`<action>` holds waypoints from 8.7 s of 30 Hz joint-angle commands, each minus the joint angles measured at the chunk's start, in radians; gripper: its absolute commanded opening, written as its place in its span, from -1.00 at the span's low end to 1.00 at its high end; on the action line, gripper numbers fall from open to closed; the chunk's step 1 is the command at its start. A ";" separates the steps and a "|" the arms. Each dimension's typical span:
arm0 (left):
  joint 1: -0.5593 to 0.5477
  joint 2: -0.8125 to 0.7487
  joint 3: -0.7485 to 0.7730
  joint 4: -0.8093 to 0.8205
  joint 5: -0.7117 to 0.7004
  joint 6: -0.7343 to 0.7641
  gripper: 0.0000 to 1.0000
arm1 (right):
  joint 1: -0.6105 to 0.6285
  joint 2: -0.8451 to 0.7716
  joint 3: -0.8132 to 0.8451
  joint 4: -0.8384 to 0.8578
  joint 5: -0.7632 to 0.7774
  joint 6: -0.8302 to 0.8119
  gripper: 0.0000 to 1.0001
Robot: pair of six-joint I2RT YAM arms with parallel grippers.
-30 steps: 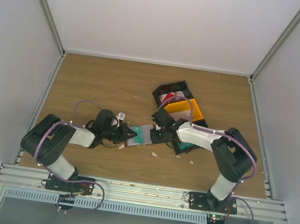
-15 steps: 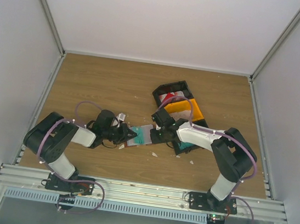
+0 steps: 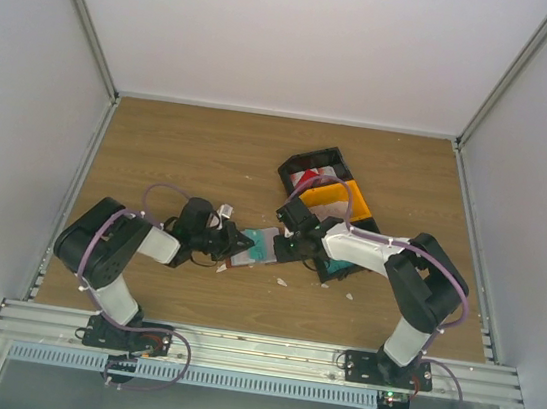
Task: Put the credit cards into the card holder
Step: Insert the credit card into the card holder, then close the card holder at the center of the board.
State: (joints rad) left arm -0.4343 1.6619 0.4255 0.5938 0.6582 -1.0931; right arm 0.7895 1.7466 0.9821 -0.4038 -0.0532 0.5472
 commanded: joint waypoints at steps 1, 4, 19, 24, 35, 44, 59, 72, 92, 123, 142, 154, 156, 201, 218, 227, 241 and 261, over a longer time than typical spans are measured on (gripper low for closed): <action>-0.022 0.014 0.020 0.049 -0.012 -0.012 -0.98 | 0.010 0.011 -0.036 -0.013 -0.040 -0.003 -0.46; -0.029 0.007 0.037 0.011 -0.038 -0.008 -0.95 | 0.010 0.006 -0.039 -0.002 -0.059 0.000 -0.45; -0.065 0.028 0.147 -0.154 -0.045 0.034 -0.64 | -0.039 -0.095 -0.091 0.045 -0.075 0.040 -0.28; -0.064 -0.006 0.167 -0.282 -0.063 0.105 -0.42 | -0.059 -0.129 -0.110 0.044 -0.038 0.069 -0.21; -0.065 -0.036 0.233 -0.480 -0.100 0.231 -0.12 | -0.088 -0.105 -0.092 0.072 -0.075 0.062 -0.10; -0.065 0.023 0.285 -0.546 -0.099 0.273 -0.67 | -0.107 -0.053 -0.032 0.088 -0.047 0.055 -0.09; -0.061 0.098 0.369 -0.635 -0.014 0.406 -0.95 | -0.134 0.039 0.022 0.119 -0.154 0.010 -0.22; -0.063 0.189 0.482 -0.699 0.110 0.523 -0.63 | -0.157 0.068 0.015 0.180 -0.249 0.009 -0.23; -0.063 0.070 0.442 -0.809 0.025 0.570 0.12 | -0.162 -0.023 0.012 0.142 -0.149 0.002 -0.22; 0.009 -0.223 0.297 -0.927 -0.340 0.457 0.58 | -0.081 -0.128 -0.115 0.136 -0.085 0.138 0.09; 0.027 -0.182 0.206 -0.814 -0.248 0.404 0.35 | -0.080 -0.152 -0.223 0.249 -0.153 0.254 0.06; 0.027 -0.150 0.185 -0.772 -0.191 0.394 0.11 | -0.095 -0.134 -0.250 0.346 -0.325 0.236 0.04; 0.027 -0.143 0.184 -0.771 -0.191 0.399 0.04 | -0.097 -0.127 -0.251 0.381 -0.328 0.243 0.03; 0.027 -0.142 0.181 -0.756 -0.190 0.403 -0.24 | -0.148 -0.172 -0.224 0.298 -0.138 0.180 -0.10; 0.028 -0.130 0.209 -0.783 -0.210 0.419 -0.24 | -0.147 -0.017 -0.089 0.214 -0.083 0.140 0.01; 0.028 -0.125 0.213 -0.787 -0.215 0.423 -0.23 | -0.143 -0.022 -0.080 0.166 0.041 0.140 0.19; 0.029 -0.113 0.213 -0.780 -0.211 0.429 -0.25 | -0.170 0.010 -0.126 0.354 -0.273 0.133 0.06; 0.028 -0.102 0.210 -0.758 -0.203 0.429 -0.25 | -0.197 -0.089 -0.201 0.522 -0.560 0.146 0.06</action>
State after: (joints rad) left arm -0.4076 1.5288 0.6376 -0.1753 0.4782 -0.6804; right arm 0.5869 1.6825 0.7868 0.0658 -0.5144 0.6941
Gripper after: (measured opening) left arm 0.374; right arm 0.524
